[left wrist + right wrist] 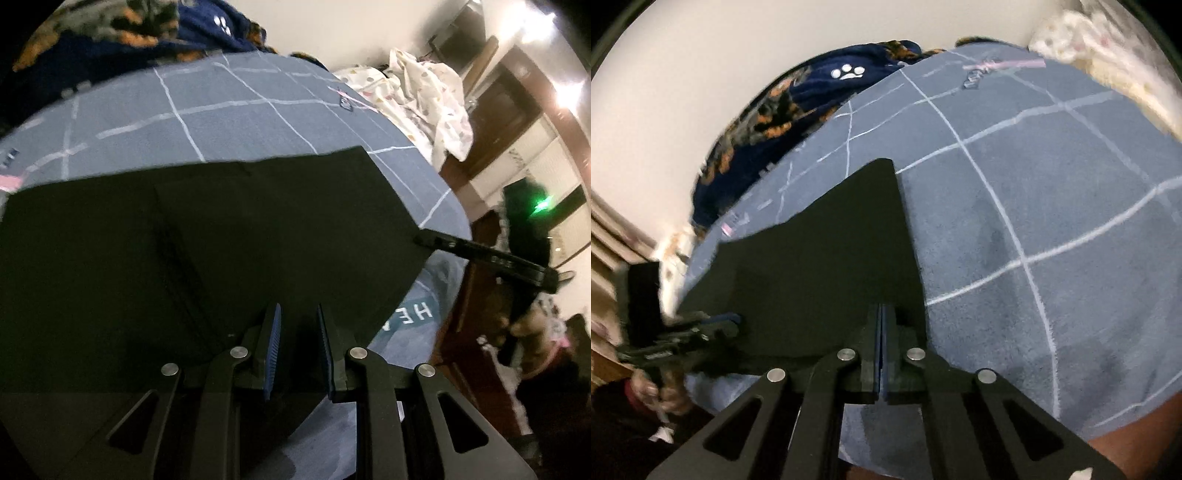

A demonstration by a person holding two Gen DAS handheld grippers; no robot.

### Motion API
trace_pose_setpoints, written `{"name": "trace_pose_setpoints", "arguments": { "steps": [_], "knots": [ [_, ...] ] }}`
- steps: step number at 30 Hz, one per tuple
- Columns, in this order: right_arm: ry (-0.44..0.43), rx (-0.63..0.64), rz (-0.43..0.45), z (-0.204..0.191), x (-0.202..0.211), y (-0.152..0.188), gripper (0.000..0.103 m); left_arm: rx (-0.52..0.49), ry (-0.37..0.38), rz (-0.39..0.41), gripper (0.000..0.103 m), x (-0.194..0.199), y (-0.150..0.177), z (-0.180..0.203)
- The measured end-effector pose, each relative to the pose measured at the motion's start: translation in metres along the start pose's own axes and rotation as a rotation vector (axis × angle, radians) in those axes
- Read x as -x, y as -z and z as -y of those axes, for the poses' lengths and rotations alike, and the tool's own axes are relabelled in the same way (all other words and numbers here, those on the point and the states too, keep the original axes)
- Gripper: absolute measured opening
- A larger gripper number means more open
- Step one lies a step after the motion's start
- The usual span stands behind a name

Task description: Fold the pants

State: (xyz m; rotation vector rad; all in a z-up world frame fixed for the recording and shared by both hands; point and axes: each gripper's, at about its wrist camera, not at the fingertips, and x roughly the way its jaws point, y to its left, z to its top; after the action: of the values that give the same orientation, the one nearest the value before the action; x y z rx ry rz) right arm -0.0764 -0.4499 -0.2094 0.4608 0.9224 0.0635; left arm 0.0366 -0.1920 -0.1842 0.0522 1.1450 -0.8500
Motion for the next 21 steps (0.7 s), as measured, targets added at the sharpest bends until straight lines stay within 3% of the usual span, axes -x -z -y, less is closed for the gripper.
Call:
{"name": "trace_pose_setpoints", "arguments": {
  "steps": [4, 6, 9, 11, 13, 16, 19, 21],
  "knots": [
    [0.041, 0.118, 0.004, -0.043, 0.005, -0.004, 0.013, 0.005, -0.076, 0.078, 0.022, 0.025, 0.003, -0.003],
    [0.053, 0.156, 0.005, -0.061, 0.002, -0.005, 0.024, 0.011, -0.121, 0.111, 0.023, 0.037, 0.006, -0.009],
    [0.039, 0.199, -0.019, -0.089, -0.01, -0.005, 0.031, 0.02, -0.194, 0.151, 0.027, 0.055, 0.012, -0.018],
    [0.036, 0.222, -0.033, -0.108, -0.019, -0.002, 0.033, 0.027, -0.228, 0.169, 0.032, 0.066, 0.017, -0.026],
    [0.023, 0.242, -0.052, -0.128, -0.028, 0.002, 0.033, 0.033, -0.273, 0.195, 0.047, 0.076, 0.022, -0.032],
    [0.014, 0.271, -0.062, -0.153, -0.037, 0.008, 0.036, 0.028, -0.321, 0.233, 0.051, 0.089, 0.03, -0.039],
    [0.0, 0.28, -0.058, -0.175, -0.044, 0.013, 0.046, 0.02, -0.36, 0.244, 0.051, 0.097, 0.035, -0.046],
    [-0.009, 0.268, -0.05, -0.183, -0.047, 0.015, 0.059, 0.02, -0.376, 0.25, 0.051, 0.101, 0.04, -0.051]
  ]
}}
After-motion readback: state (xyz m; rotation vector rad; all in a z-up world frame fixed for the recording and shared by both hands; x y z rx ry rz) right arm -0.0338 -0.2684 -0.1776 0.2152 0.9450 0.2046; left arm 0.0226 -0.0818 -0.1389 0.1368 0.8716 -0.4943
